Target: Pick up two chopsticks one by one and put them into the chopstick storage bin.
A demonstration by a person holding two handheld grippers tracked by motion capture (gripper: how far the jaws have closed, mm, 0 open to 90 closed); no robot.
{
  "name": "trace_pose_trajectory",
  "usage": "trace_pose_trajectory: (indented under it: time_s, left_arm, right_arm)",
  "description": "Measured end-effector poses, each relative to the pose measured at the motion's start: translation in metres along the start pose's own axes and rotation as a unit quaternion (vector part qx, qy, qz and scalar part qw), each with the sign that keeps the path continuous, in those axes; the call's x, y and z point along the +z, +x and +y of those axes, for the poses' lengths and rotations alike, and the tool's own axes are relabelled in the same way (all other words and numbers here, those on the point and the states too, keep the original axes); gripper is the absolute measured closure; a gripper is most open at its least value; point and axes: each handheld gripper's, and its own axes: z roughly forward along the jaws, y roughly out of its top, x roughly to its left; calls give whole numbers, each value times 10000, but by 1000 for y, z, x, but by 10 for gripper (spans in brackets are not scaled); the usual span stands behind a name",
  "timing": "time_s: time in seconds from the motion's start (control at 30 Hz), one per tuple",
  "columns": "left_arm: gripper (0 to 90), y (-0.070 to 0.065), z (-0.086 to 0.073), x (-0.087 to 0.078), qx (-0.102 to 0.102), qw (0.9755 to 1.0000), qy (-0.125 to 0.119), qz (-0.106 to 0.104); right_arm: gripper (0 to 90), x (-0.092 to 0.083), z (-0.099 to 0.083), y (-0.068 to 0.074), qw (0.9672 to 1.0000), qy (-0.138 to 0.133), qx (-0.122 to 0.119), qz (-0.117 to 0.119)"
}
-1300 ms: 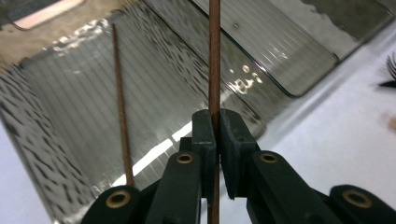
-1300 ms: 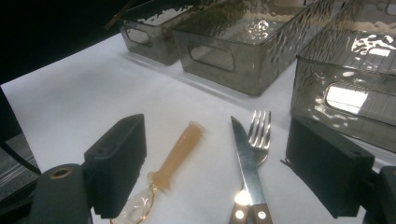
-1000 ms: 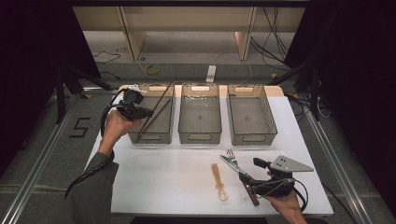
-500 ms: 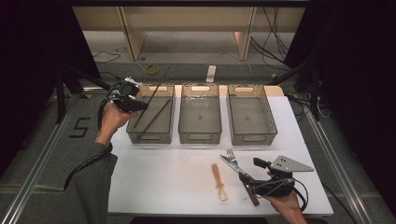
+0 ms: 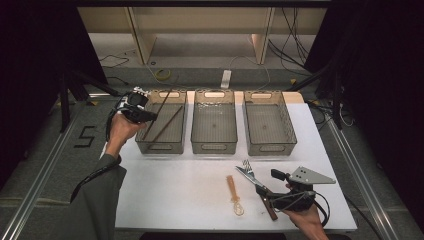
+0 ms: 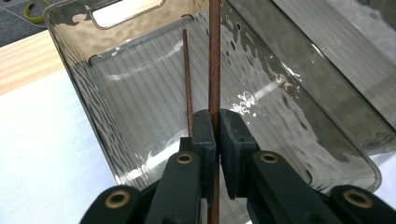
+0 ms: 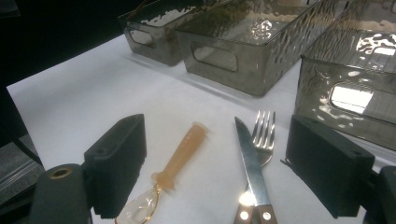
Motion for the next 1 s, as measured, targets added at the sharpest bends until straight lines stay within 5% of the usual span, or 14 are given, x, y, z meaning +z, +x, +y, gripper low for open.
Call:
trace_pose_trajectory:
  time_s: [0.6, 0.73, 1.0]
  left_arm:
    - [821, 4, -14, 15, -238, 9994, 243, 94]
    - [681, 4, -14, 17, -444, 9985, 262, 175]
    - [450, -9, -19, 2, -745, 9972, -37, -72]
  right_arm:
    - [210, 0, 0, 0, 10000, 1, 4, 5]
    - [210, 0, 0, 0, 10000, -1, 12, 11]
    - [210, 0, 0, 0, 10000, 0, 3, 4]
